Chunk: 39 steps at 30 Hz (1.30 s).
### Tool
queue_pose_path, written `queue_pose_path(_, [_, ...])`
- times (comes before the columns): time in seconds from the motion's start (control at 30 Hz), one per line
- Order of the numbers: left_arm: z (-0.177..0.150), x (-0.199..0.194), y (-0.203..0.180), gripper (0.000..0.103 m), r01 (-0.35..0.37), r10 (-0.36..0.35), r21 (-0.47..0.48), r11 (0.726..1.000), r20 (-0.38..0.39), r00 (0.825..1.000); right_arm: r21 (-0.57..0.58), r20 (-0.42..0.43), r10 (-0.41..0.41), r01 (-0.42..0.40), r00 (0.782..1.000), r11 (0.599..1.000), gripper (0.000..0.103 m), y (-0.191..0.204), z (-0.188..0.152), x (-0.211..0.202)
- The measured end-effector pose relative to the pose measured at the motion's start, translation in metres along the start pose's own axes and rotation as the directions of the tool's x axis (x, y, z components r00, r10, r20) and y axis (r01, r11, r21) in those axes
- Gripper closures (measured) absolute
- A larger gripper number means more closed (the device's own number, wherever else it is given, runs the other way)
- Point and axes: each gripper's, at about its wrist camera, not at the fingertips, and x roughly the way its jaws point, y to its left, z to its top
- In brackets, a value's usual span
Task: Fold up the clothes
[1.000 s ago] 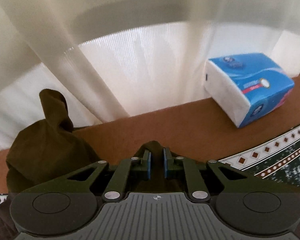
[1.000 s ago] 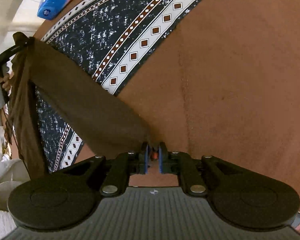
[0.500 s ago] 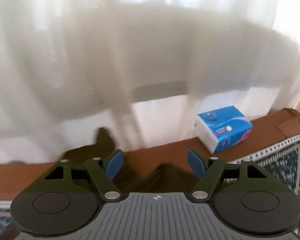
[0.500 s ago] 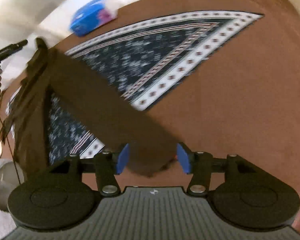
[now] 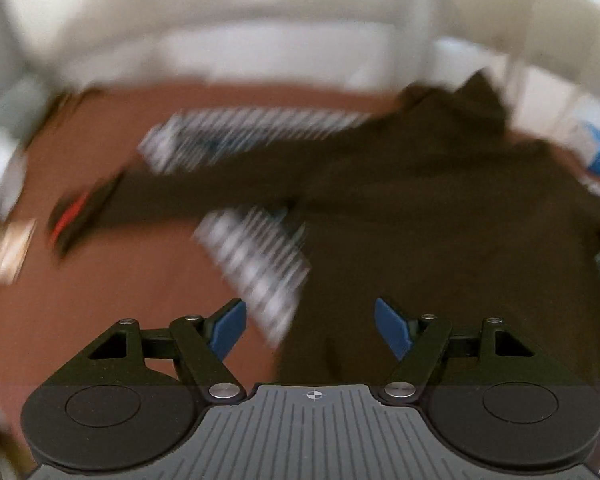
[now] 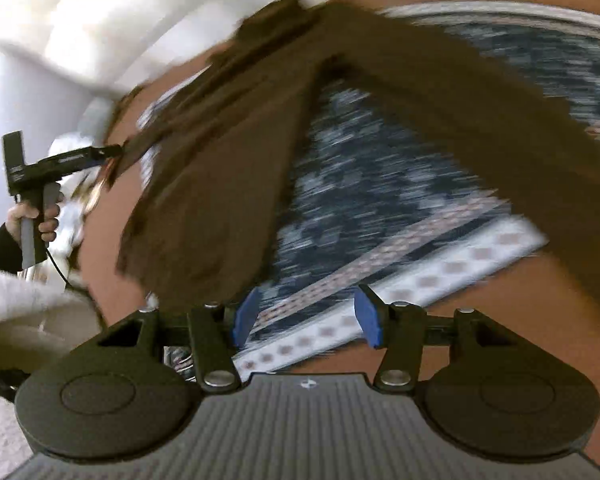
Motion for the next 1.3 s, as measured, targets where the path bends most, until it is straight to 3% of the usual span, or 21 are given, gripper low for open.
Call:
queue_pose_path(0.17, [-0.051, 0.000, 0.039, 0.021, 0.006, -0.011, -0.058, 0.998, -0.093, 0.996, -0.125, -0.063, -0.008, 0.000, 0.998, 0.992, 0.042, 0.045, -0.009, 0.043])
queue_pose_path(0.33, [-0.074, 0.018, 0.048, 0.021, 0.113, -0.111, 0.001, 0.994, -0.127, 0.986, -0.112, -0.059, -0.034, 0.028, 0.998, 0.993, 0.042, 0.058, -0.019, 0.059])
queue_pose_path(0.5, [-0.086, 0.031, 0.042, 0.021, 0.200, -0.180, 0.130, 0.971, -0.153, 0.972, -0.147, -0.067, -0.135, 0.124, 0.989, 0.981, 0.040, 0.083, -0.034, 0.071])
queue_pose_path(0.67, [-0.082, 0.035, 0.034, 0.024, 0.307, -0.282, 0.173, 0.936, -0.156, 0.947, -0.243, -0.023, -0.276, 0.263, 0.961, 0.934, 0.037, 0.115, -0.049, 0.083])
queue_pose_path(0.77, [-0.077, 0.038, 0.027, 0.036, 0.343, -0.312, 0.222, 0.913, -0.164, 0.936, -0.226, -0.002, -0.308, 0.300, 0.951, 0.927, 0.037, 0.121, -0.053, 0.087])
queue_pose_path(0.8, [-0.076, 0.038, 0.028, 0.071, 0.343, -0.312, 0.228, 0.911, -0.160, 0.936, -0.227, 0.000, -0.314, 0.306, 0.949, 0.925, 0.037, 0.124, -0.054, 0.088])
queue_pose_path(0.83, [-0.074, 0.037, 0.029, 0.094, 0.345, -0.315, 0.232, 0.910, -0.157, 0.936, -0.229, 0.000, -0.318, 0.310, 0.948, 0.923, 0.037, 0.127, -0.056, 0.088])
queue_pose_path(0.9, [-0.066, 0.035, 0.051, 0.094, 0.420, -0.407, 0.086, 0.903, -0.138, 0.903, -0.251, 0.005, -0.330, 0.321, 0.944, 0.913, 0.037, 0.135, -0.060, 0.090])
queue_pose_path(1.03, [-0.062, 0.040, 0.097, 0.094, 0.386, -0.396, -0.121, 0.915, -0.081, 0.915, -0.236, 0.060, -0.352, 0.356, 0.934, 0.904, 0.037, 0.145, -0.067, 0.091])
queue_pose_path(1.17, [-0.063, 0.048, 0.108, 0.094, 0.387, -0.410, -0.187, 0.903, -0.106, 0.906, -0.172, 0.125, -0.379, 0.396, 0.917, 0.902, 0.039, 0.146, -0.067, 0.093])
queue_pose_path(1.23, [-0.062, 0.047, 0.102, 0.093, 0.383, -0.403, -0.161, 0.909, -0.111, 0.908, -0.147, 0.143, -0.390, 0.410, 0.909, 0.900, 0.039, 0.145, -0.067, 0.094])
queue_pose_path(1.27, [-0.061, 0.047, 0.100, 0.091, 0.385, -0.403, -0.152, 0.910, -0.114, 0.908, -0.143, 0.139, -0.387, 0.405, 0.912, 0.903, 0.039, 0.147, -0.067, 0.096])
queue_pose_path(1.3, [-0.061, 0.047, 0.099, 0.082, 0.387, -0.403, -0.143, 0.911, -0.116, 0.908, -0.145, 0.135, -0.383, 0.401, 0.914, 0.904, 0.039, 0.148, -0.068, 0.098])
